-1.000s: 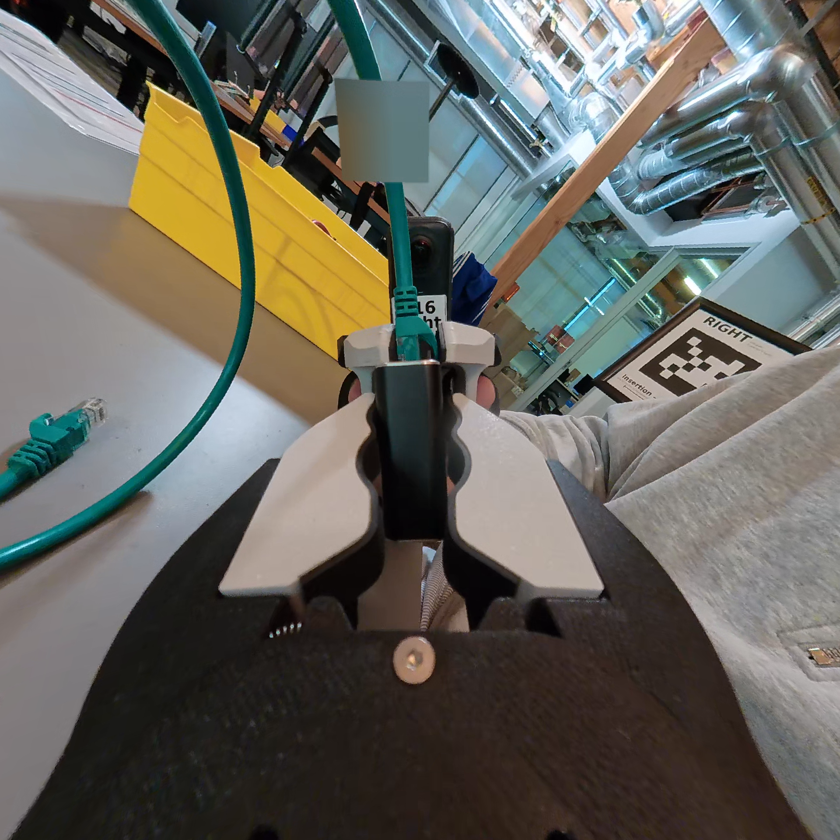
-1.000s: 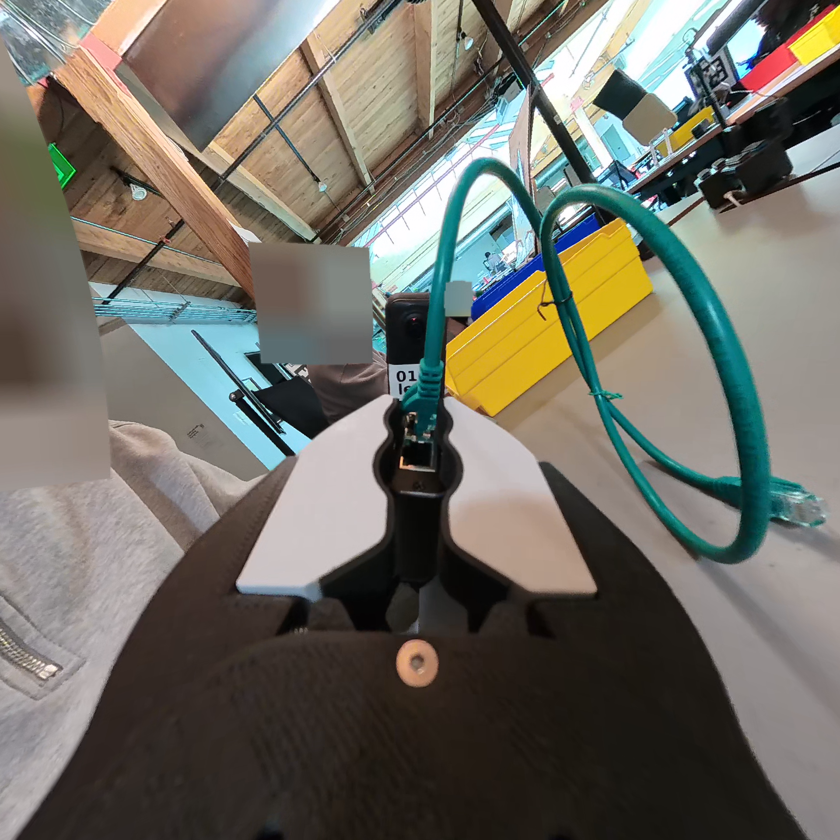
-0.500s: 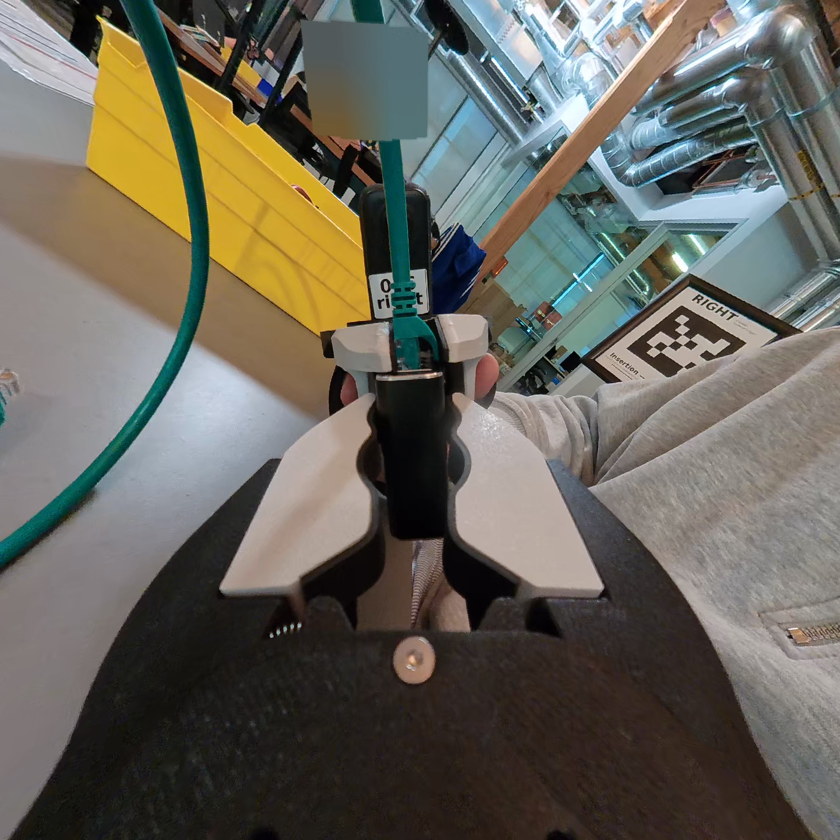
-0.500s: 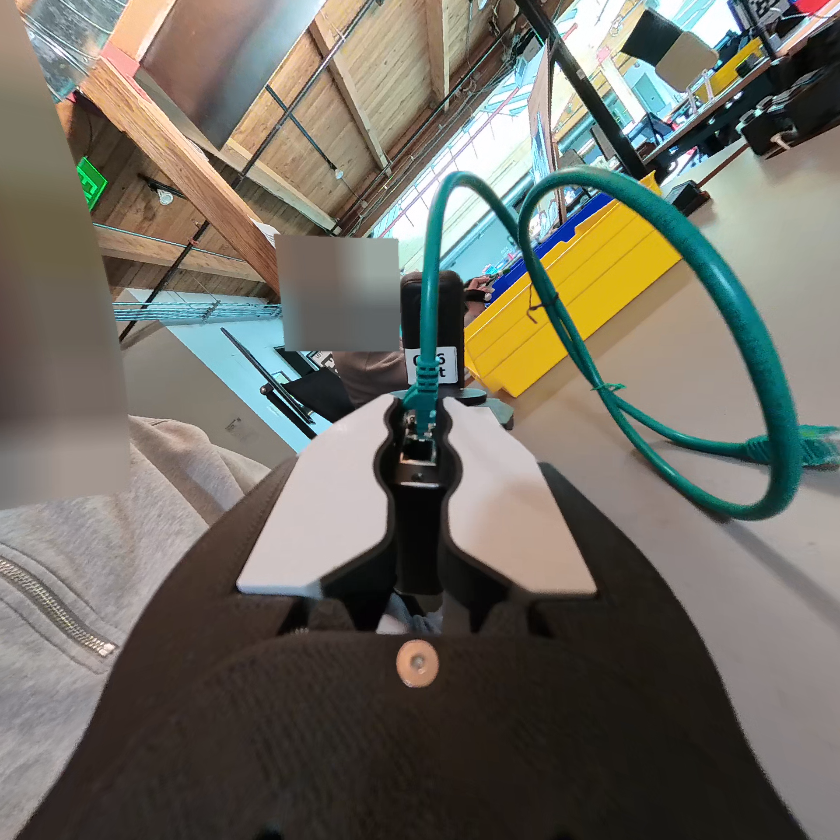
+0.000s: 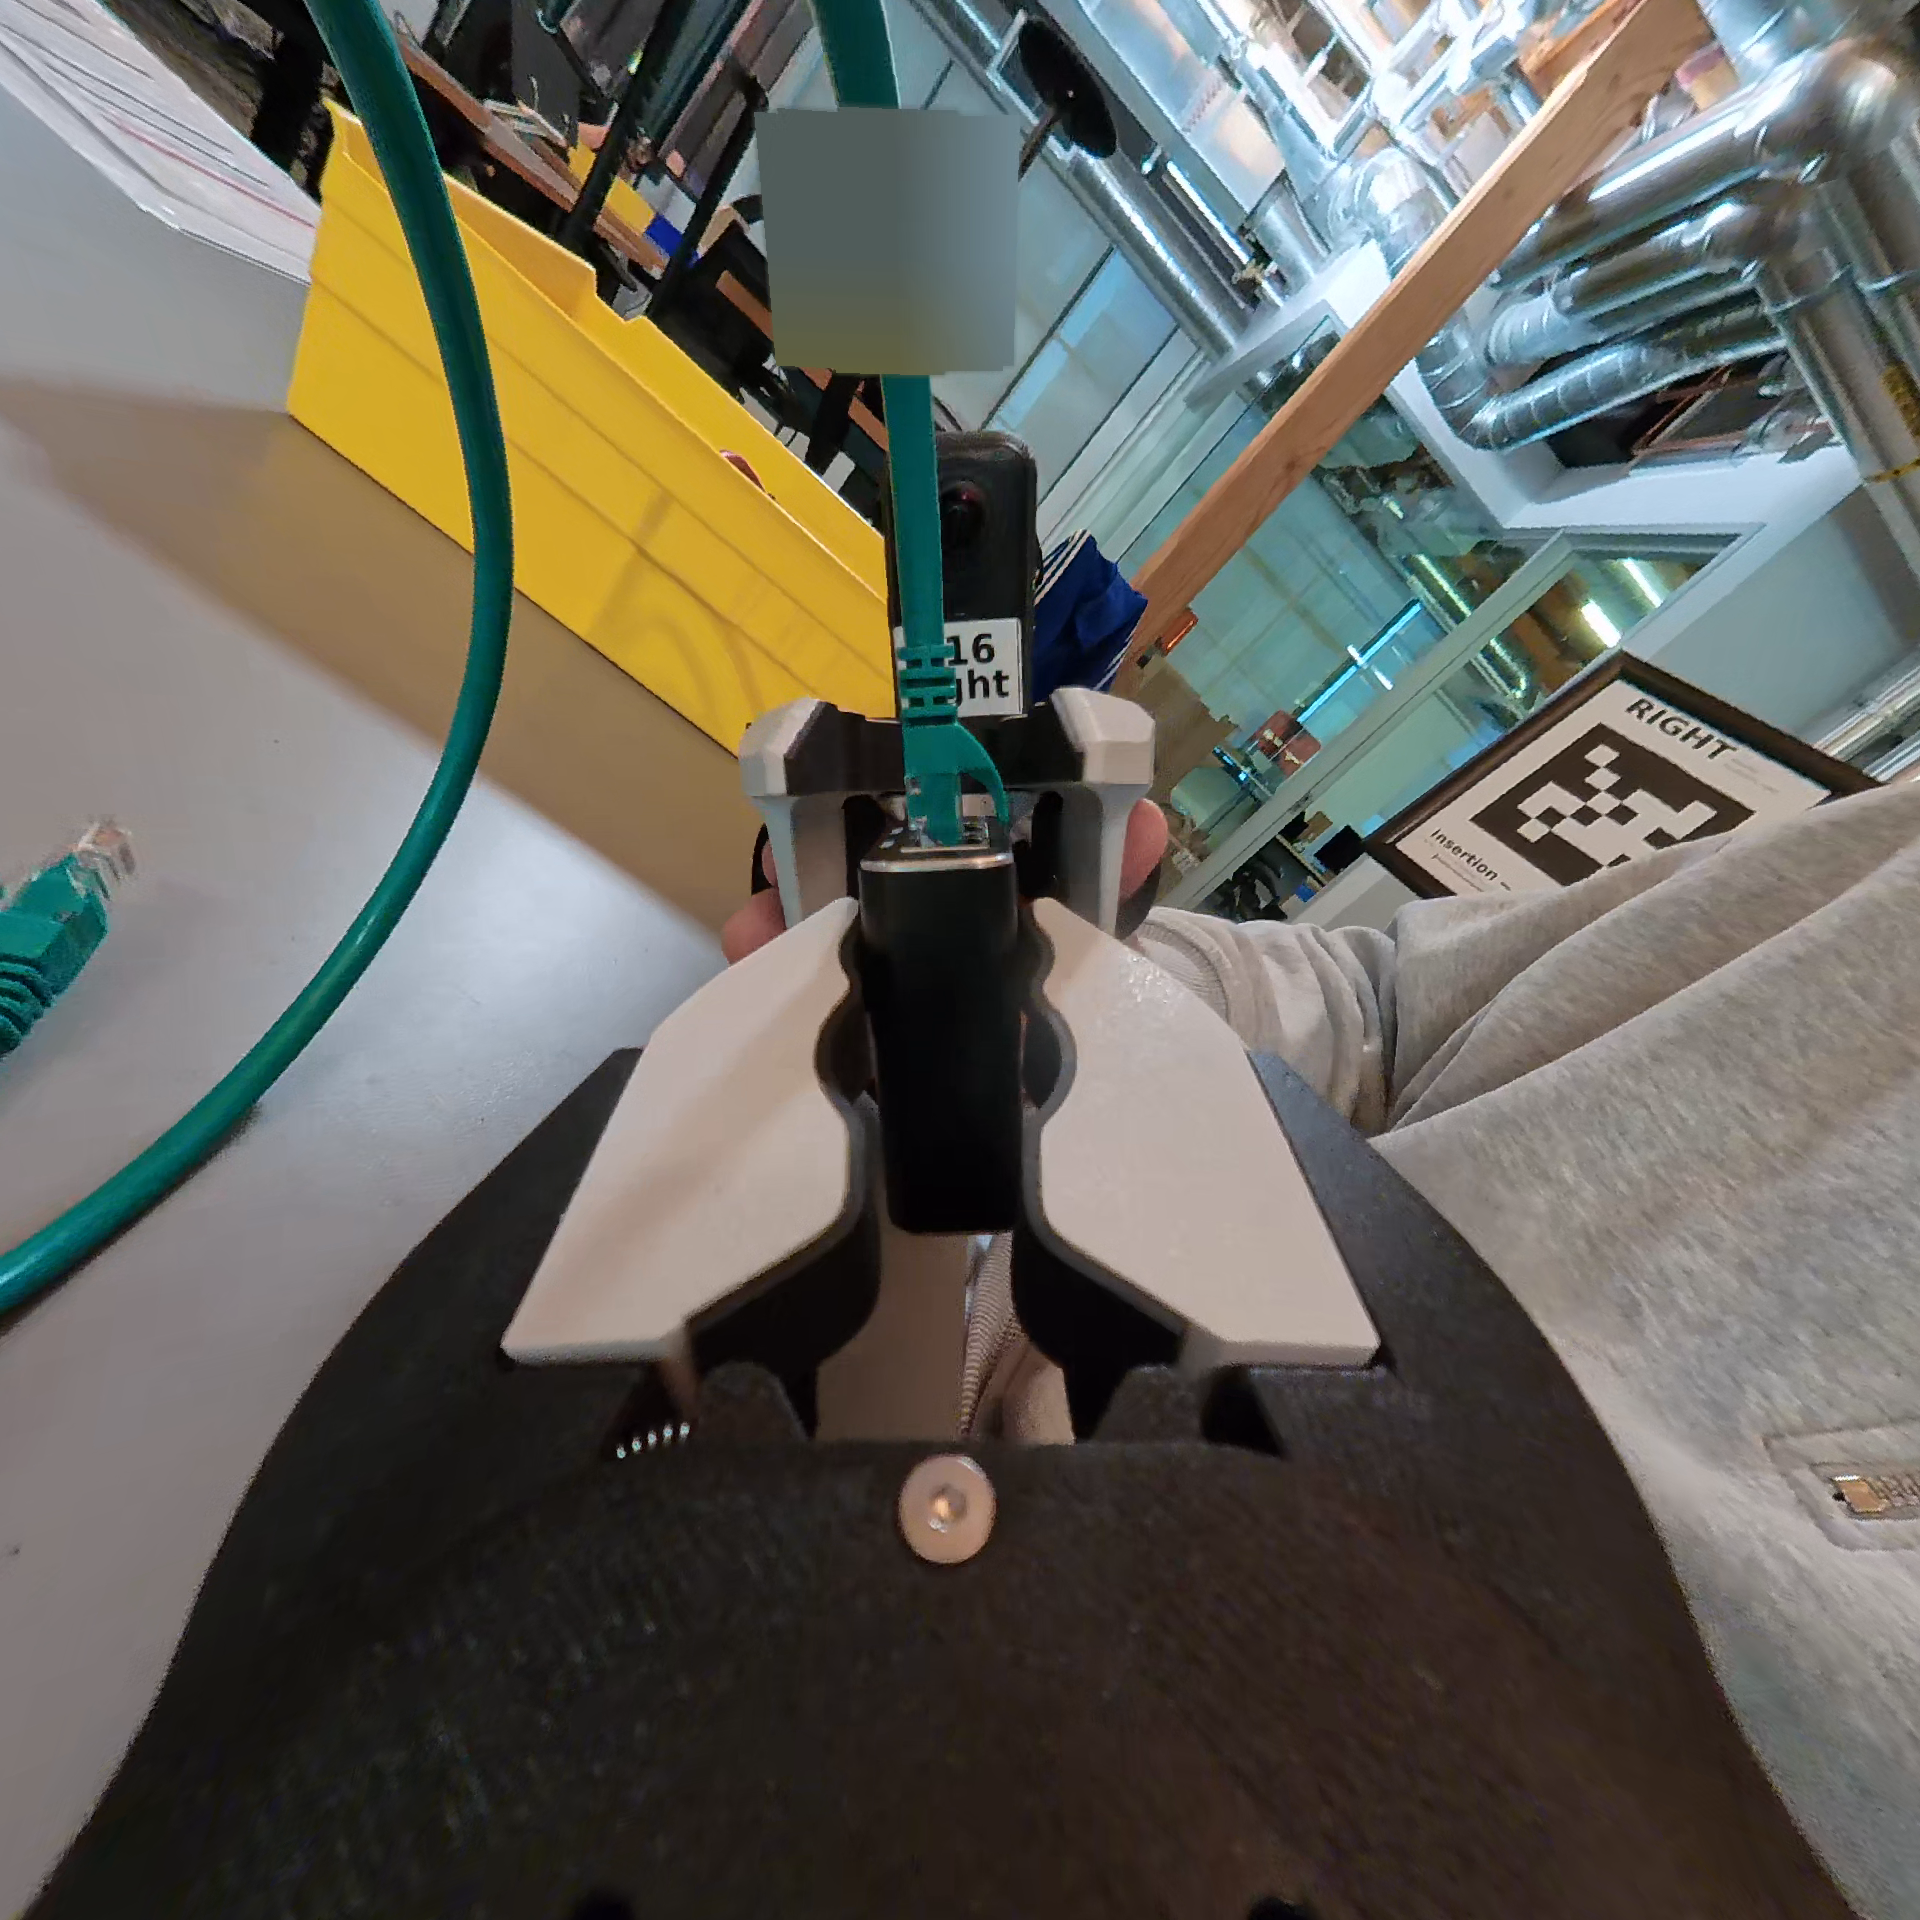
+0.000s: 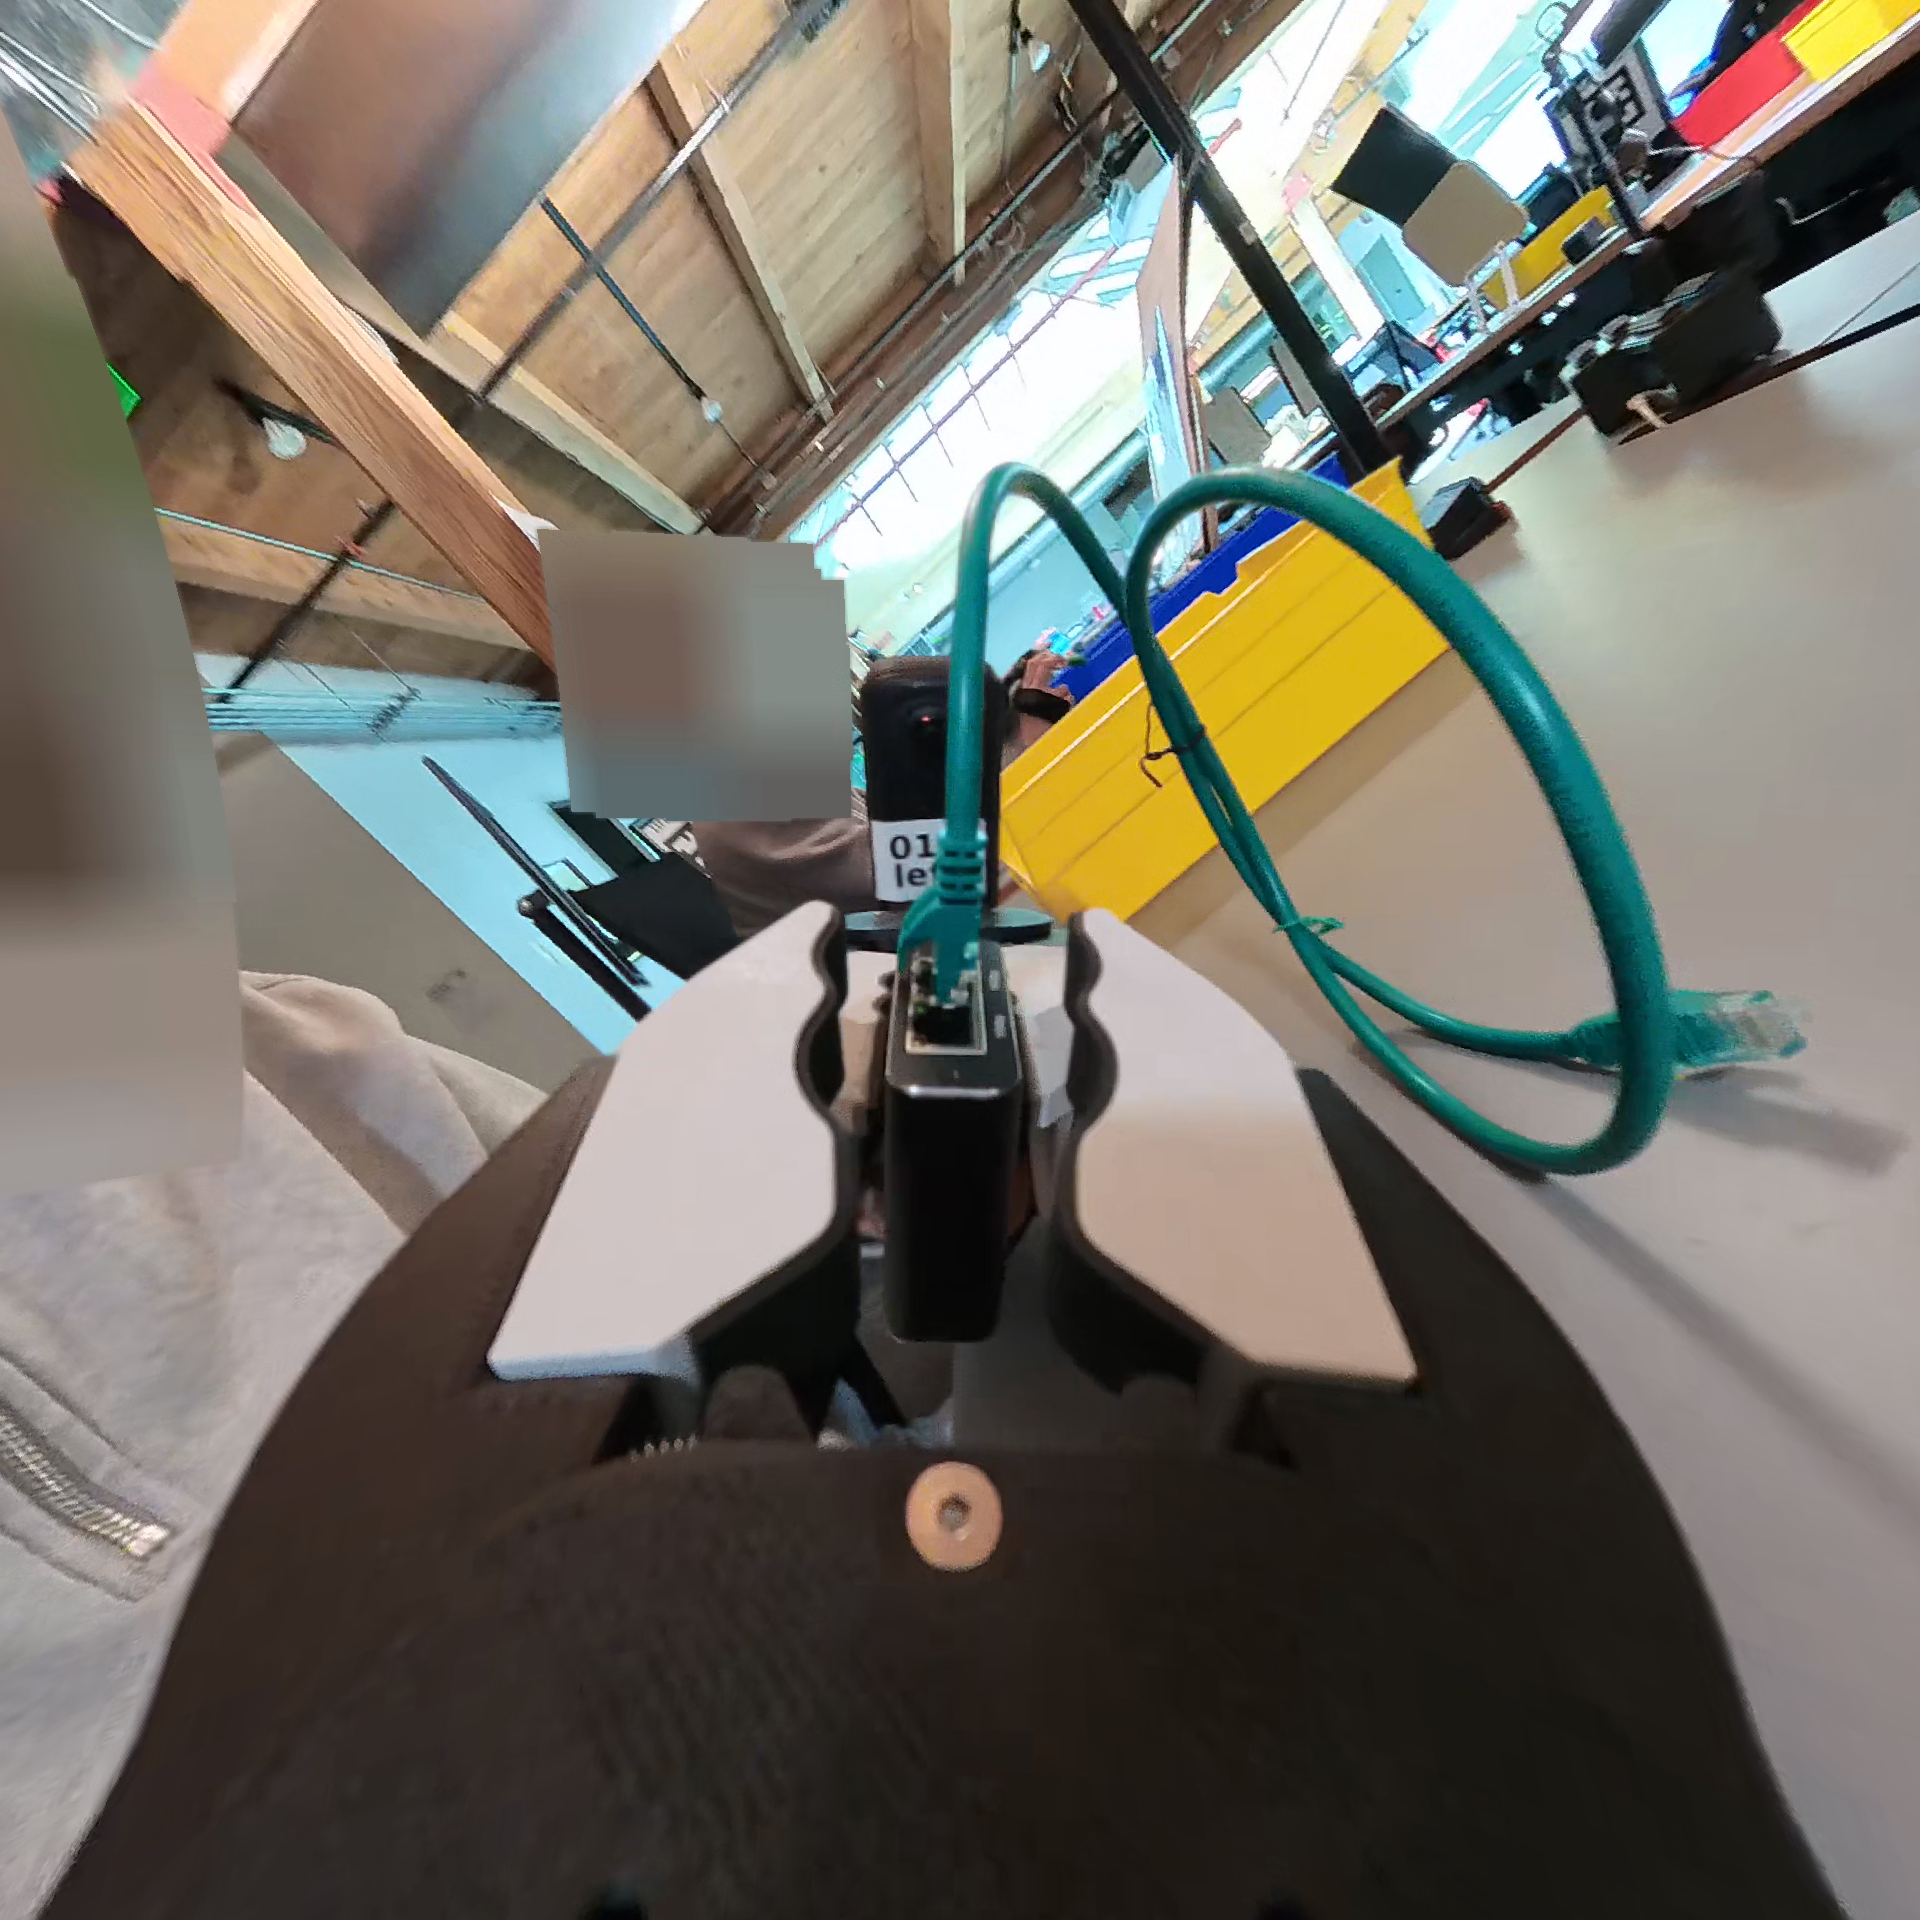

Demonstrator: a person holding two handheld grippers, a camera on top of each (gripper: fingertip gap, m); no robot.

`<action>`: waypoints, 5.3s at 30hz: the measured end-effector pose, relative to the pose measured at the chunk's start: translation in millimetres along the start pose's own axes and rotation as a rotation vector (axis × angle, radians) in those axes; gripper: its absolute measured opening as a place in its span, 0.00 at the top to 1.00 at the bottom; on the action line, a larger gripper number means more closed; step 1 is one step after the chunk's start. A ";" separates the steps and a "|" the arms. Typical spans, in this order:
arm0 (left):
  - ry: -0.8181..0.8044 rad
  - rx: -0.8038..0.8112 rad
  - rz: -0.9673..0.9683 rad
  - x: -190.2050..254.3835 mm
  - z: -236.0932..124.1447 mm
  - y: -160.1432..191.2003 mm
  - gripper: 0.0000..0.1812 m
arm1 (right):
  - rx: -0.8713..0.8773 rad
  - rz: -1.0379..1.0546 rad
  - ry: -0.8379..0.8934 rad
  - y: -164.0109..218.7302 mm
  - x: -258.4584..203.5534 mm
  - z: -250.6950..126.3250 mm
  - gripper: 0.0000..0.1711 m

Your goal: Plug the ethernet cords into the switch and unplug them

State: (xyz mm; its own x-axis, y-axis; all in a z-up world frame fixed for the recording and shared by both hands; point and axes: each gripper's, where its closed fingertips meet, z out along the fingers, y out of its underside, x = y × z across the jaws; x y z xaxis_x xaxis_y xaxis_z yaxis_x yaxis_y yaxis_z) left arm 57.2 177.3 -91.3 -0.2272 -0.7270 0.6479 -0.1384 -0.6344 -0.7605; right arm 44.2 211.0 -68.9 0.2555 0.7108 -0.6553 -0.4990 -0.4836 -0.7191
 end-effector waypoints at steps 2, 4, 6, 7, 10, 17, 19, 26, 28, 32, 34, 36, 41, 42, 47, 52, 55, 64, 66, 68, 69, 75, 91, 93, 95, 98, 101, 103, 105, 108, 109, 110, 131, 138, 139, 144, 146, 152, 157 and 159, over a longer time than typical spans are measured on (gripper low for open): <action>-0.003 -0.005 0.008 0.1 0.4 0.6 0.87 | 0.004 -0.018 0.012 -1.3 0.7 -1.3 0.79; -0.001 0.003 0.000 -0.1 -0.2 -0.4 0.87 | 0.009 -0.033 0.020 -3.1 1.0 -2.7 0.80; 0.000 0.016 -0.010 -1.0 -1.4 -2.4 0.87 | -0.007 -0.064 0.036 -2.3 1.7 -2.8 0.81; 0.000 0.021 -0.015 -1.4 -2.0 -3.3 0.87 | -0.021 -0.087 0.047 -1.0 1.9 -2.2 0.82; -0.001 0.024 -0.020 -2.0 -2.3 -3.5 0.87 | -0.068 -0.156 0.067 4.7 0.6 0.8 0.85; -0.014 -0.007 0.013 -1.2 0.7 1.2 0.87 | -0.085 -0.192 0.058 6.8 -3.3 1.4 0.90; -0.012 -0.007 0.013 -1.0 0.7 1.0 0.87 | -0.081 -0.186 0.050 6.6 -3.9 1.4 0.90; -0.013 -0.008 0.034 0.1 1.6 1.3 0.87 | -0.070 -0.151 0.024 5.8 -6.0 0.5 0.91; -0.015 -0.010 0.045 0.6 2.0 1.6 0.87 | -0.071 -0.152 0.020 5.9 -6.6 0.3 0.91; -0.016 -0.011 0.044 0.5 1.4 1.5 0.87 | -0.069 -0.143 0.011 5.6 -6.7 1.1 0.91; -0.006 -0.006 0.040 2.1 1.0 0.6 0.87 | -0.057 -0.124 -0.012 4.4 -8.7 1.6 0.91; 0.006 -0.003 0.030 3.8 0.5 0.4 0.87 | -0.052 -0.104 -0.031 4.2 -10.3 2.4 0.91; 0.003 -0.015 0.026 3.5 -0.9 1.1 0.87 | -0.063 -0.106 -0.041 5.2 -11.3 3.8 0.90; 0.002 -0.018 0.027 3.7 -0.8 1.6 0.87 | -0.066 -0.108 -0.038 5.4 -11.2 3.7 0.91; -0.005 -0.023 0.036 3.5 -0.9 2.1 0.87 | -0.072 -0.100 -0.038 6.7 -11.7 3.8 0.91; -0.023 -0.032 0.055 2.1 -0.9 2.9 0.87 | -0.090 -0.104 -0.040 8.6 -11.7 4.3 0.91; -0.022 -0.035 0.055 2.4 -1.0 3.1 0.87 | -0.101 -0.129 -0.039 9.8 -11.8 5.3 0.92; 0.004 -0.056 0.039 6.9 -0.8 4.2 0.87 | -0.180 -0.277 -0.010 12.0 -13.7 6.1 0.92; 0.035 -0.064 0.000 10.7 -1.4 4.2 0.86 | -0.196 -0.317 0.008 11.5 -15.2 6.3 0.92; 0.037 -0.087 0.012 11.7 -2.3 5.5 0.86 | -0.215 -0.376 0.040 11.4 -16.8 5.7 0.92; 0.035 -0.089 0.020 12.3 -2.3 5.4 0.85 | -0.223 -0.399 0.055 11.1 -16.9 5.5 0.92; 0.060 -0.085 -0.053 13.5 -2.9 1.7 0.85 | -0.220 -0.449 0.131 5.7 -14.5 4.3 0.92; 0.237 -0.272 0.042 68.2 25.0 47.0 0.85 | 0.062 -0.378 0.328 -60.4 3.7 -51.2 0.92; 0.208 -0.302 0.037 51.9 22.1 52.6 0.85 | -0.013 -0.441 0.330 -47.5 -0.1 -37.2 0.92; 0.203 -0.226 -0.009 42.8 14.9 34.9 0.86 | -0.038 -0.434 0.288 -38.9 -4.8 -29.5 0.92; 0.228 -0.037 -0.086 36.6 -2.2 0.9 0.86 | 0.027 -0.394 0.221 -45.8 -20.1 -26.8 0.93; 0.225 0.090 -0.077 33.9 -14.8 -20.0 0.86 | 0.094 -0.411 0.200 -64.9 -39.8 -27.0 0.92; 0.245 0.132 -0.038 40.0 -21.5 -27.6 0.86 | 0.110 -0.454 0.223 -75.4 -50.2 -29.1 0.92; 0.271 0.123 -0.033 44.6 -21.9 -26.4 0.86 | 0.104 -0.498 0.236 -84.8 -62.6 -31.3 0.92; 0.313 0.078 -0.053 50.8 -14.8 -17.4 0.86 | 0.067 -0.568 0.255 -101.2 -86.0 -31.5 0.92; 0.334 0.062 -0.048 54.9 -13.1 -14.6 0.86 | 0.056 -0.600 0.265 -106.7 -94.3 -32.5 0.92; 0.352 0.047 -0.036 59.4 -12.1 -12.2 0.86 | 0.049 -0.635 0.275 -111.8 -103.4 -33.9 0.93; 0.366 0.244 -0.167 39.1 -33.9 -41.3 0.86 | -0.241 -0.334 0.648 -66.6 34.6 -83.5 0.70; 0.369 0.276 -0.218 33.0 -36.2 -44.6 0.86 | -0.673 -0.398 0.995 -33.2 65.1 -125.0 0.47; 0.372 0.275 -0.223 33.0 -36.0 -44.5 0.86 | -0.749 -0.426 1.068 -30.1 69.8 -137.0 0.43; 0.377 0.264 -0.235 32.9 -33.7 -42.6 0.86 | -0.891 -0.369 0.952 5.7 59.9 -128.5 0.37; 0.381 0.261 -0.242 32.9 -33.1 -42.0 0.86 | -0.929 -0.333 0.848 24.4 53.0 -117.1 0.42; 0.402 0.245 -0.258 35.1 -30.8 -39.6 0.86 | -1.247 -0.367 0.658 78.8 46.5 -123.9 0.79; 0.403 0.225 -0.255 36.8 -28.1 -36.8 0.86 | -1.290 -0.412 0.654 85.5 54.7 -127.8 0.93; 0.403 0.224 -0.256 37.0 -27.8 -36.5 0.86 | -1.281 -0.444 0.633 84.5 54.5 -124.6 0.96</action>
State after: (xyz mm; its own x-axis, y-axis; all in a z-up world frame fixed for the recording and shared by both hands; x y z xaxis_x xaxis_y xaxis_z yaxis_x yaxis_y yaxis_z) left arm 27.1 180.8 -40.8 -0.5721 -0.4107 0.7099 -0.0389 -0.8510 -0.5237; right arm 119.2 145.3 -194.1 0.6619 0.7450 -0.0830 0.6732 -0.6394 -0.3714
